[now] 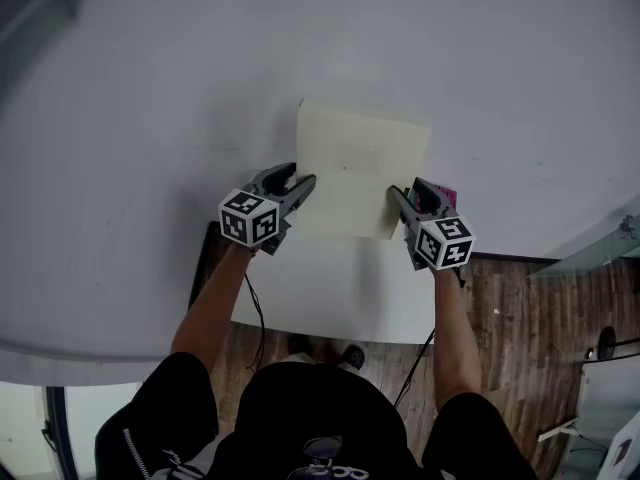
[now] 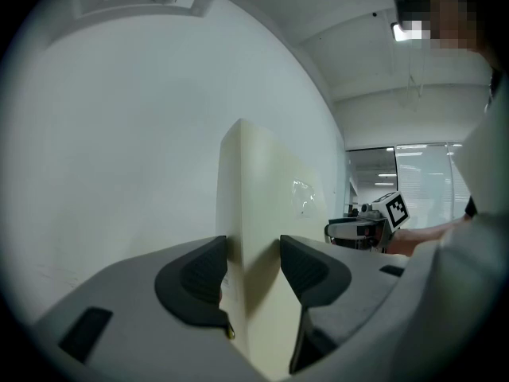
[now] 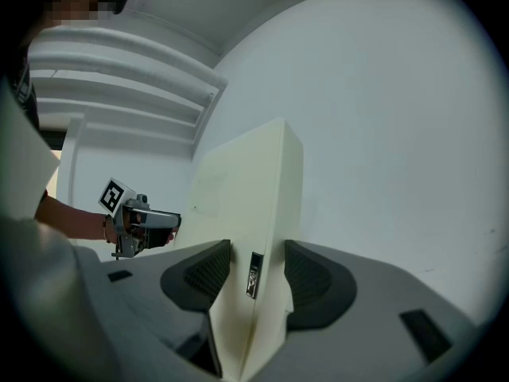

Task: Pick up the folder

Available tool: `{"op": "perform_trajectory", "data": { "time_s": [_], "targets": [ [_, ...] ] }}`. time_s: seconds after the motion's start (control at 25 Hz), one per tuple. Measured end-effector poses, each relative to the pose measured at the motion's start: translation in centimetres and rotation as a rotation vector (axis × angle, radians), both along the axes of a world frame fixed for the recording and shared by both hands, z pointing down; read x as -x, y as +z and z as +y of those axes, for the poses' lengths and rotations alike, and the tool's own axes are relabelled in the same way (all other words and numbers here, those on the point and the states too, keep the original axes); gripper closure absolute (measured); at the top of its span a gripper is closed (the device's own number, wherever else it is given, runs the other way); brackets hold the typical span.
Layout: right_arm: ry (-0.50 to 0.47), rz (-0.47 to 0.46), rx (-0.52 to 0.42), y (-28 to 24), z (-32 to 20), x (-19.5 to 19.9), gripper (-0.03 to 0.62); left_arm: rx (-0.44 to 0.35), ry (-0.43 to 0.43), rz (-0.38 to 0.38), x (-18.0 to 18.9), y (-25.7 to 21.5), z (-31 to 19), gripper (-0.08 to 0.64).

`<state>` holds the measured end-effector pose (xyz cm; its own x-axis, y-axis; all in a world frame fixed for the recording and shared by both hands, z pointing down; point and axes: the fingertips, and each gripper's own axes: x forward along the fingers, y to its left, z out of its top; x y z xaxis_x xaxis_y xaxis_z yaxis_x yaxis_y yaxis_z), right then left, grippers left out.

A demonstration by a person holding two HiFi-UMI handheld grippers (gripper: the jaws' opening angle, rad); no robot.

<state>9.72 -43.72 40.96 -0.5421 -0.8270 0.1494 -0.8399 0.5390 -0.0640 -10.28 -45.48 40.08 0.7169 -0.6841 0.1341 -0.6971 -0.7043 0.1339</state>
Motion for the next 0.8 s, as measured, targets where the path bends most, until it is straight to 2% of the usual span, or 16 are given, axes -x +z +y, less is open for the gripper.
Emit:
{"op": "perform_trajectory", "data": {
  "time_s": [0.28, 0.8],
  "targets": [
    [-0.015, 0.009, -0.008, 0.1, 0.6, 0.4, 0.364, 0.008, -0.022, 0.021, 0.4, 0.6, 1.0, 0.335],
    [-0.037, 0.012, 0.001, 1.2, 1.8, 0.7, 0.367, 0.018, -0.025, 0.008, 0.8, 1.7, 2.4, 0.339]
  ]
}}
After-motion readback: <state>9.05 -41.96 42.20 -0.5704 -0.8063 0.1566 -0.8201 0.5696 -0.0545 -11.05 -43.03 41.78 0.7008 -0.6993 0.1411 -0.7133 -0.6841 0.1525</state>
